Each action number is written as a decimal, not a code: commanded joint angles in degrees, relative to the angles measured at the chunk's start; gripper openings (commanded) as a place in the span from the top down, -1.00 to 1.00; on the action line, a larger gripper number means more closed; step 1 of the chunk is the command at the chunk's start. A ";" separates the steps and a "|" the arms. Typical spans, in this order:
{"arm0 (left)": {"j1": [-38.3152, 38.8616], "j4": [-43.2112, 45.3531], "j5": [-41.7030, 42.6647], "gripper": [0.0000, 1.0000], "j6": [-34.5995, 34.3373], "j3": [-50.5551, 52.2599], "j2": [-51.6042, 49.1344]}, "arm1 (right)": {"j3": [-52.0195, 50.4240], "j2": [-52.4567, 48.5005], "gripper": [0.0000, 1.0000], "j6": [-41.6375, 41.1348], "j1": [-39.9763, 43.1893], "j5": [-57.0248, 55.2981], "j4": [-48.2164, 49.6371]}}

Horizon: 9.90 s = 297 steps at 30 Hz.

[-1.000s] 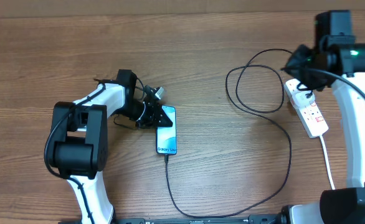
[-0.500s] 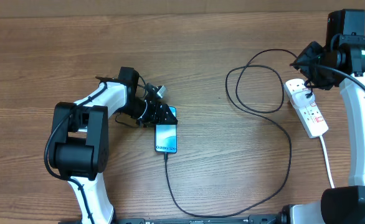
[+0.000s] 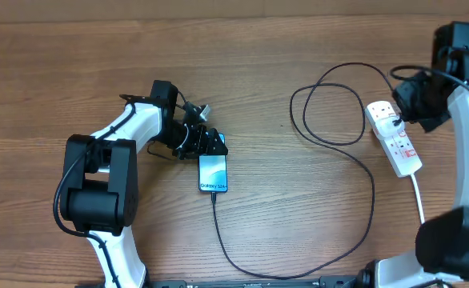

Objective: Plug charger to phone and switch on socket

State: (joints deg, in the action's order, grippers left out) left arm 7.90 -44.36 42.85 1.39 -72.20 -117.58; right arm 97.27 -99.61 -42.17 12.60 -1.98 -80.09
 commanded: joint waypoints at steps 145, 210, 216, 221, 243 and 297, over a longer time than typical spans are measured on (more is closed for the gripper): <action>11.23 -27.43 -59.34 -0.99 -18.56 -8.92 78.75 | 8.11 54.99 -0.65 9.22 11.45 14.01 25.33; -6.82 -49.44 -59.36 -1.00 -18.56 -9.75 117.31 | -0.07 99.21 -0.94 26.21 -9.11 -2.49 24.41; -6.80 -49.75 -59.36 -1.00 -18.56 -9.75 117.31 | 2.36 99.34 -0.96 26.16 -8.72 -2.47 23.63; -6.82 -49.92 -59.36 -1.00 -18.56 -9.75 117.31 | 2.40 99.32 -1.00 25.49 -8.79 -1.97 26.01; -6.82 -51.04 -59.39 -1.00 -18.56 -9.75 117.31 | -31.41 97.48 -1.00 15.98 -10.08 0.52 62.84; -6.80 -51.47 -59.36 -1.00 -18.56 -9.75 117.31 | -96.80 96.85 -1.00 -5.35 -9.97 -5.92 76.13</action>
State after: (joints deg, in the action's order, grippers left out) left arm 1.72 -95.83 -15.92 -16.45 -82.02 -0.80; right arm 1.06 -2.92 -48.03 2.90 -7.11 -4.25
